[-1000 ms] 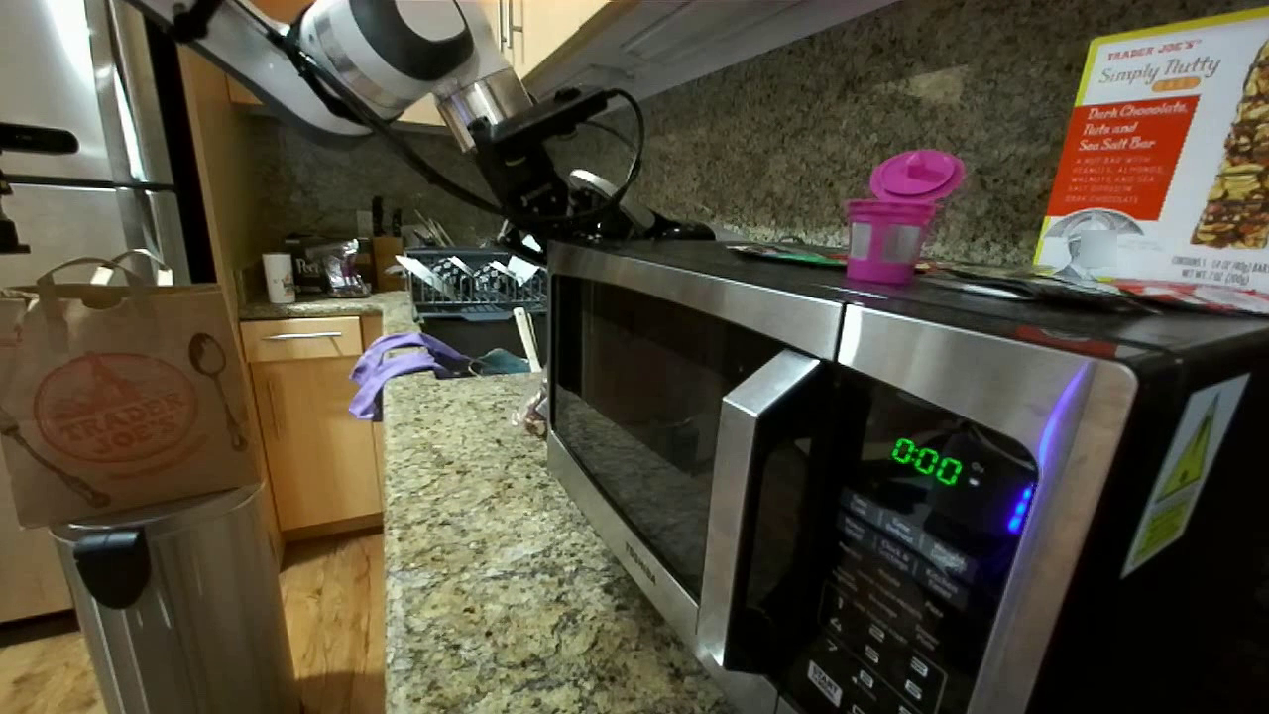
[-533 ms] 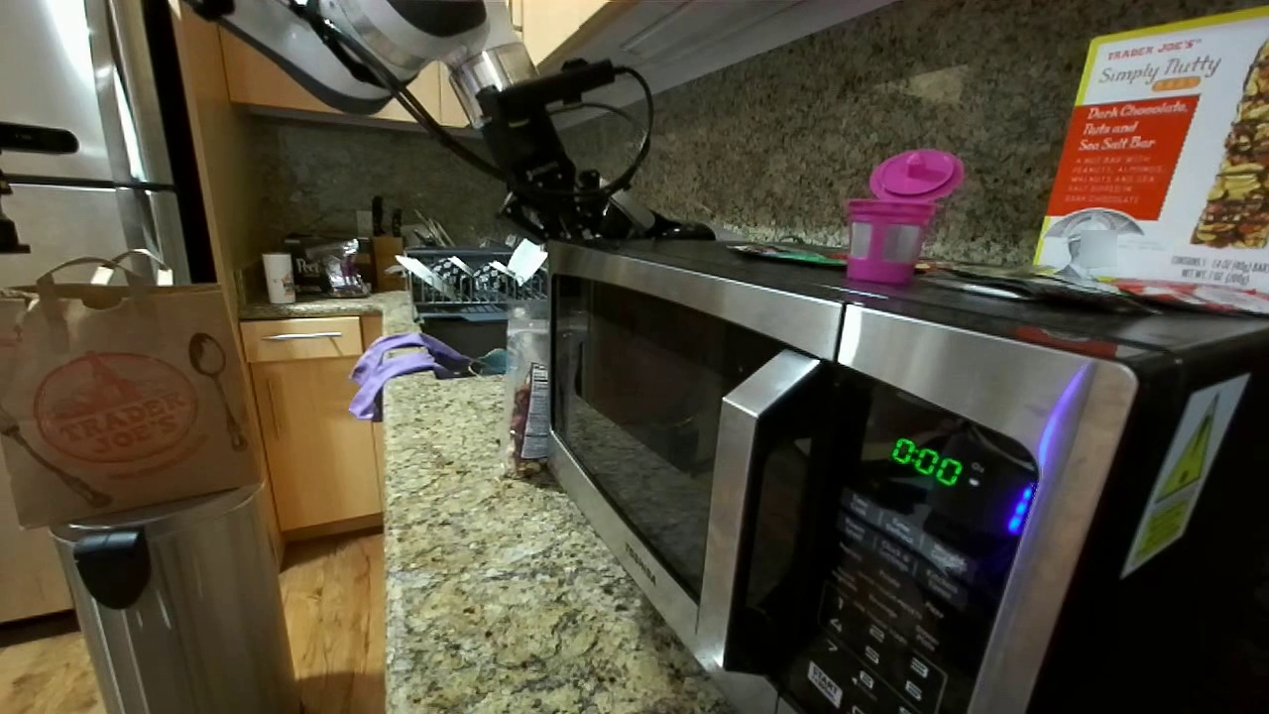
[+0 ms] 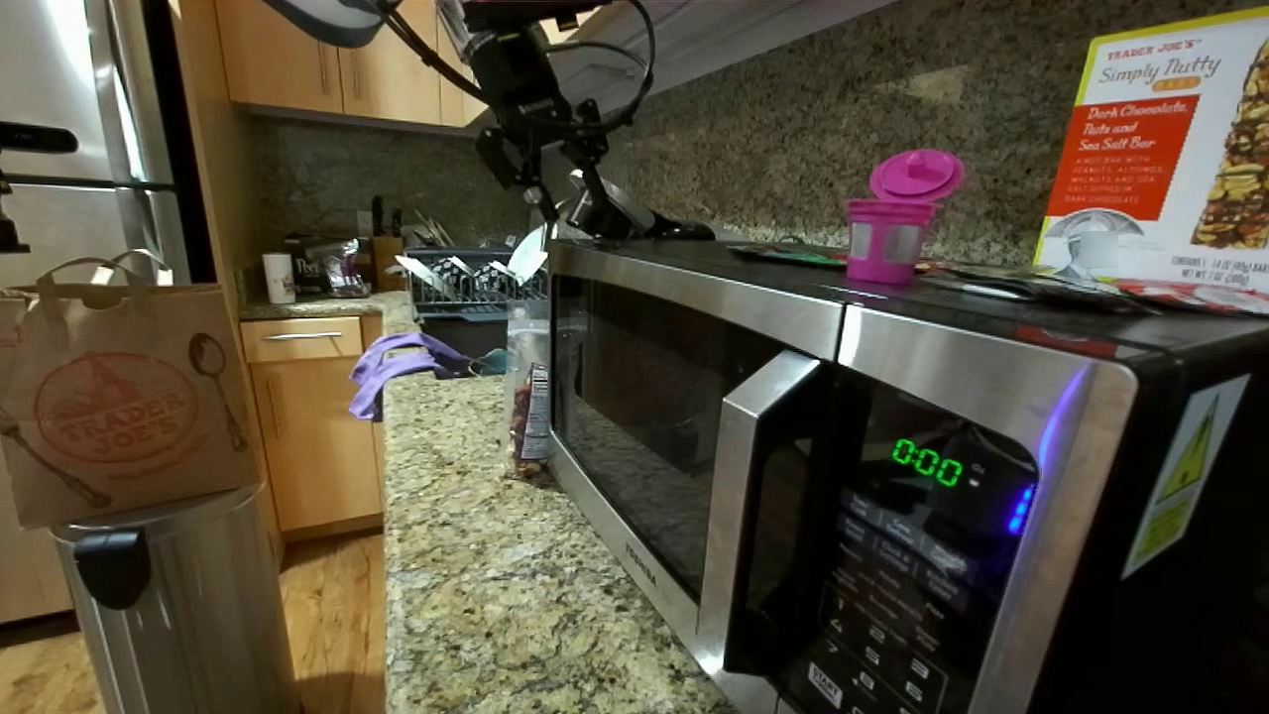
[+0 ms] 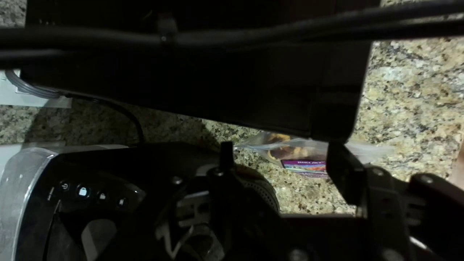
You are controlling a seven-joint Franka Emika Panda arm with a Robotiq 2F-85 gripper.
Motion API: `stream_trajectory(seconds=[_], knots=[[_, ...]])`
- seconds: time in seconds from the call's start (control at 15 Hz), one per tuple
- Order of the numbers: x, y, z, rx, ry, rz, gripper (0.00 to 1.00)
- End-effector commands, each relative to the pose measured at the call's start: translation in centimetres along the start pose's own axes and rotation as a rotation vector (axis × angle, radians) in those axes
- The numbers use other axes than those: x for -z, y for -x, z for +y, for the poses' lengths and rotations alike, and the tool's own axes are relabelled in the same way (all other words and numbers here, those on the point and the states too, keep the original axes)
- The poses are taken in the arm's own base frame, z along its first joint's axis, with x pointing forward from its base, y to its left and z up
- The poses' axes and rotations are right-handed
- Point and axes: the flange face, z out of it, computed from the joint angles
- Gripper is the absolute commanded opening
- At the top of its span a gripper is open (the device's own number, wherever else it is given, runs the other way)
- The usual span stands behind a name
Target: Take the bag plastic bag from on top of the microwave and place it on the countertop
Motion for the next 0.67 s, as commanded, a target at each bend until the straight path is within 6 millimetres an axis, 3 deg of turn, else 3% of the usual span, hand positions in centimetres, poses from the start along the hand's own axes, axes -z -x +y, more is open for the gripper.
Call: stream_trajectory(seconds=[0.0,0.33,0.6], knots=[[1.6,1.4,-3.1,0.142,-0.012,0.007,0.99],[2.7,3.6,-8.8,0.188,0.063,0.059,1.0],[2.9,5.7,-14.4,0.176,0.1,0.095,1.0]])
